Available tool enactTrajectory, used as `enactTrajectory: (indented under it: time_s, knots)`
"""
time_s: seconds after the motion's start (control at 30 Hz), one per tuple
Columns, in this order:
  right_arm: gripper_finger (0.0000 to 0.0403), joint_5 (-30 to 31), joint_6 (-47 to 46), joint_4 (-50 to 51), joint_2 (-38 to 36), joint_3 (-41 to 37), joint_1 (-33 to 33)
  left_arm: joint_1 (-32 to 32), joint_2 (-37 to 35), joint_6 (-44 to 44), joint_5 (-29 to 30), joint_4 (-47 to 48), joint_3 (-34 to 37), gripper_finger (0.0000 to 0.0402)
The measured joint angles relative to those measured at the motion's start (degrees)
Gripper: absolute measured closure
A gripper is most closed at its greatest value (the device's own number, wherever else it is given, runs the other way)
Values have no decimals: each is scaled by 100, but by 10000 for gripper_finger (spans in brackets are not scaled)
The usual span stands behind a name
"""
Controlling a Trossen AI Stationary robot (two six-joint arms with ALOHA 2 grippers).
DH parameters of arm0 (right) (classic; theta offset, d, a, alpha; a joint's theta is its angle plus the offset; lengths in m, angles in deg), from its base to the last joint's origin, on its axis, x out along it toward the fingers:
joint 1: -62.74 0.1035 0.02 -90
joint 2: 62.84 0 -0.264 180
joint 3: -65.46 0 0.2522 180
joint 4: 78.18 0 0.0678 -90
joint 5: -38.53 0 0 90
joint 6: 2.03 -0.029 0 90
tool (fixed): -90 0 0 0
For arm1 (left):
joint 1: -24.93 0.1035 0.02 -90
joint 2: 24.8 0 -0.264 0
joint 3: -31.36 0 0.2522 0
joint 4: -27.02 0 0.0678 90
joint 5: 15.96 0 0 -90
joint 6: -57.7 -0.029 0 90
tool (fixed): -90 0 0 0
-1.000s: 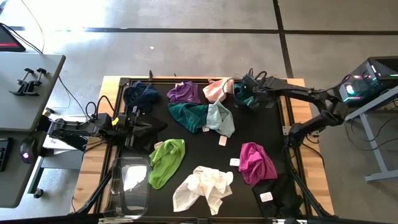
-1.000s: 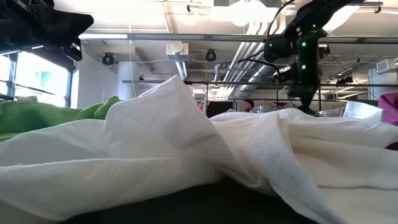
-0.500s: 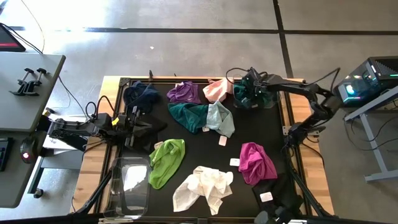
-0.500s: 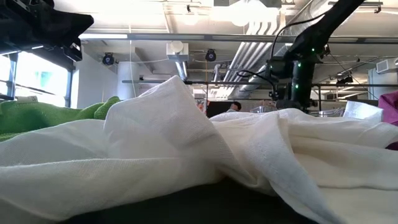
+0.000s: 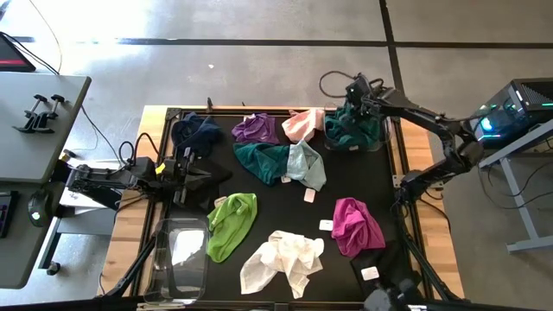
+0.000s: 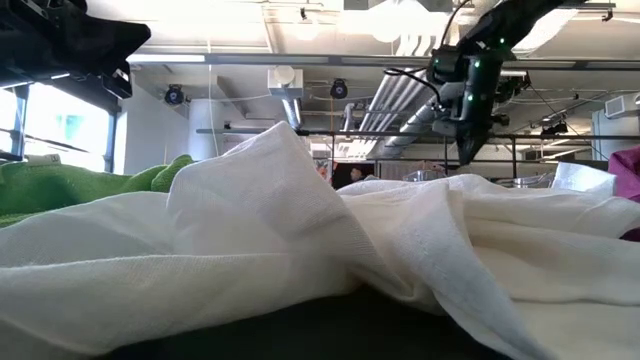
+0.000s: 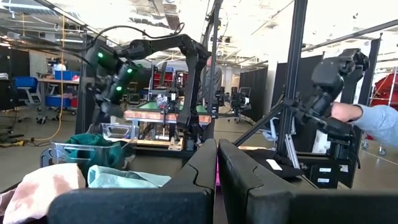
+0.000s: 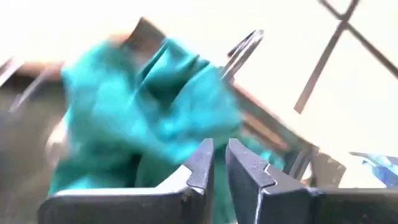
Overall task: Sort towels by color in basket
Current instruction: Put the right dark green towel into the top transparent bin, then put the light green towel into the bottom transparent bin
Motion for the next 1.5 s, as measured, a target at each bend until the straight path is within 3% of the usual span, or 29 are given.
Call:
enactTrajectory:
  time_s: [0.2, 0.37, 0.43, 0.5, 0.6, 0.83, 0.97, 1.1, 1.27, 1.37, 1.5]
  knots:
    - [368, -38, -262, -533, 543, -121, -215, 0, 2, -4, 1, 34, -2, 396]
    - [368, -710, -219, -700, 1084, -540, -196, 1, 2, 0, 0, 169, 0, 396]
    - [368, -611, -50, -813, 1258, -672, -194, 0, 2, -2, 0, 181, 0, 396]
    - [370, -114, 22, -957, 1292, -700, -102, 1, 2, -7, 1, 176, 0, 396]
    - [378, 246, 202, -930, 1092, -578, 130, 2, 2, -6, 2, 128, 0, 396]
    - [385, 267, -43, -290, -237, -351, 714, 0, 2, -2, 4, 135, 0, 396]
    - [366, 77, -500, -171, -1104, -605, 1194, 2, 2, -250, 15, 326, 0, 396]
    - [330, -499, -907, -1395, -1762, -1397, 2192, 0, 26, -559, 200, 105, 0, 396]
    - [301, -1017, -1012, -4305, -1935, -2819, 3809, -53, 285, -747, 367, -719, -2, 397]
    - [295, -984, -900, -5883, -1740, -3385, 4676, -193, 728, -800, 703, -888, -99, 401]
    - [295, -416, -621, -6449, -1365, -3593, 5592, -483, 1656, -777, 1246, -888, -530, 401]
